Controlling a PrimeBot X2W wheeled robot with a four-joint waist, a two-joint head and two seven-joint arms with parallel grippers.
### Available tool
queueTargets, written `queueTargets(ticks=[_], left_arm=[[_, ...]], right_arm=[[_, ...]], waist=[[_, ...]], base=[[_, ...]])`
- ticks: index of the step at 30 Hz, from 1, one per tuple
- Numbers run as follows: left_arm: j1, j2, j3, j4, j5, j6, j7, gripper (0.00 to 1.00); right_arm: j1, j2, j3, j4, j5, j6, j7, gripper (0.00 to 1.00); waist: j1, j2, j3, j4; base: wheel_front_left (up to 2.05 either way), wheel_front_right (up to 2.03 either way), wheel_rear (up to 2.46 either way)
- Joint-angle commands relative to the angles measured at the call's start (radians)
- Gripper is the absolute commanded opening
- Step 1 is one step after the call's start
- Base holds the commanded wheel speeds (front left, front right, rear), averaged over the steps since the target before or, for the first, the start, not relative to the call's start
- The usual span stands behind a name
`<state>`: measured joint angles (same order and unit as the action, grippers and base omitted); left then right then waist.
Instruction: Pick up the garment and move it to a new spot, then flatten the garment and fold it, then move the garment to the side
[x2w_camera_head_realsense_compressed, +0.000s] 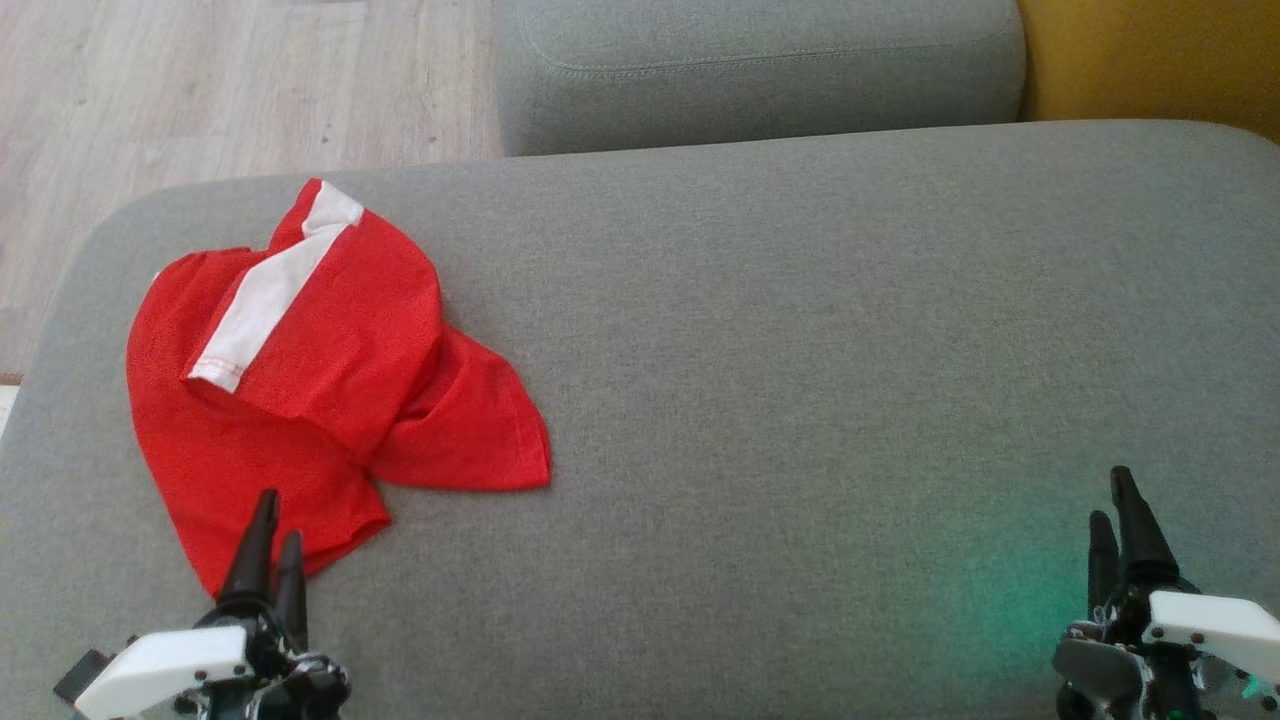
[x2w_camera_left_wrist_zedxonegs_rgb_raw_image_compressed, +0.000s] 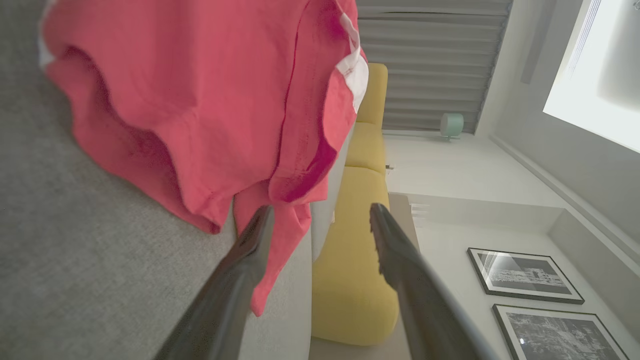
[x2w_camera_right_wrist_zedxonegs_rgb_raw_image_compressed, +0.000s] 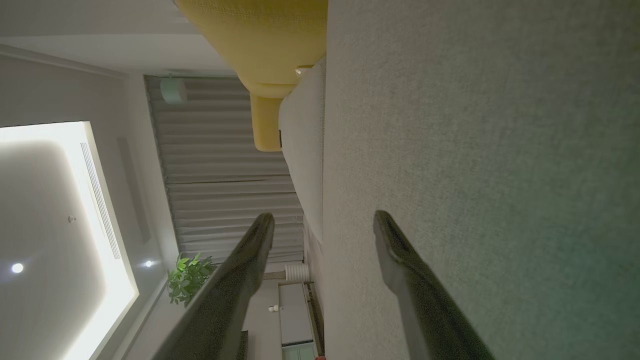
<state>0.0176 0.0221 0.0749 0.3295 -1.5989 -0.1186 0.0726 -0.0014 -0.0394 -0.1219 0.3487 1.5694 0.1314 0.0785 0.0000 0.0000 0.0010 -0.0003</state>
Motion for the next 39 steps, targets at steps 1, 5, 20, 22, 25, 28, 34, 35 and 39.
queueTargets(ticks=[1, 5, 20, 22, 25, 28, 34, 35, 39], left_arm=[[-0.036, 0.007, 0.005, -0.04, 0.018, -0.004, -0.009, 1.0], [-0.037, 0.008, 0.011, -0.046, 0.036, -0.004, -0.018, 1.0], [-0.052, 0.011, 0.059, -0.104, 0.181, -0.005, -0.062, 1.0], [-0.055, 0.011, 0.062, -0.119, 0.205, -0.006, -0.067, 1.0], [-0.062, 0.012, 0.08, -0.145, 0.234, -0.005, -0.076, 1.0], [-0.066, 0.012, 0.092, -0.169, 0.267, -0.004, -0.085, 1.0], [-0.057, 0.014, 0.063, -0.238, 0.404, 0.017, -0.111, 1.0], [-0.055, 0.014, 0.059, -0.246, 0.426, 0.017, -0.114, 1.0], [-0.048, 0.015, 0.035, -0.275, 0.515, 0.023, -0.126, 1.0]], right_arm=[[-0.046, -0.004, 0.004, -0.034, -0.028, 0.0, -0.012, 1.0], [-0.05, -0.004, 0.004, -0.032, -0.055, 0.0, -0.021, 1.0], [-0.078, -0.005, -0.016, -0.122, -0.354, 0.0, -0.065, 1.0], [-0.079, -0.005, -0.013, -0.145, -0.4, 0.0, -0.071, 1.0], [-0.079, -0.005, 0.003, -0.177, -0.477, 0.0, -0.08, 1.0], [-0.08, -0.005, 0.022, -0.207, -0.551, 0.0, -0.089, 1.0], [-0.071, -0.006, 0.062, -0.246, -0.736, 0.0, -0.115, 1.0], [-0.07, -0.006, 0.065, -0.248, -0.753, 0.0, -0.118, 1.0], [-0.066, -0.006, 0.07, -0.26, -0.81, 0.0, -0.13, 1.0]], waist=[[0.0, 0.0, 0.0, 0.0], [0.0, 0.0, 0.0, 0.001], [0.0, 0.0, 0.003, 0.006], [0.0, 0.0, 0.004, 0.006], [0.0, 0.0, 0.005, 0.006], [0.0, 0.0, 0.006, 0.006], [0.0, 0.0, 0.007, 0.005], [0.0, 0.0, 0.008, 0.005], [0.0, 0.0, 0.009, 0.003]], base=[[0.0, 0.0, 0.0], [0.0, 0.0, 0.0], [0.0, 0.0, 0.0], [0.0, 0.0, 0.0], [0.0, 0.0, 0.0], [0.0, 0.0, 0.0], [0.0, 0.0, 0.0], [0.0, 0.0, 0.0], [0.0, 0.0, 0.0]])
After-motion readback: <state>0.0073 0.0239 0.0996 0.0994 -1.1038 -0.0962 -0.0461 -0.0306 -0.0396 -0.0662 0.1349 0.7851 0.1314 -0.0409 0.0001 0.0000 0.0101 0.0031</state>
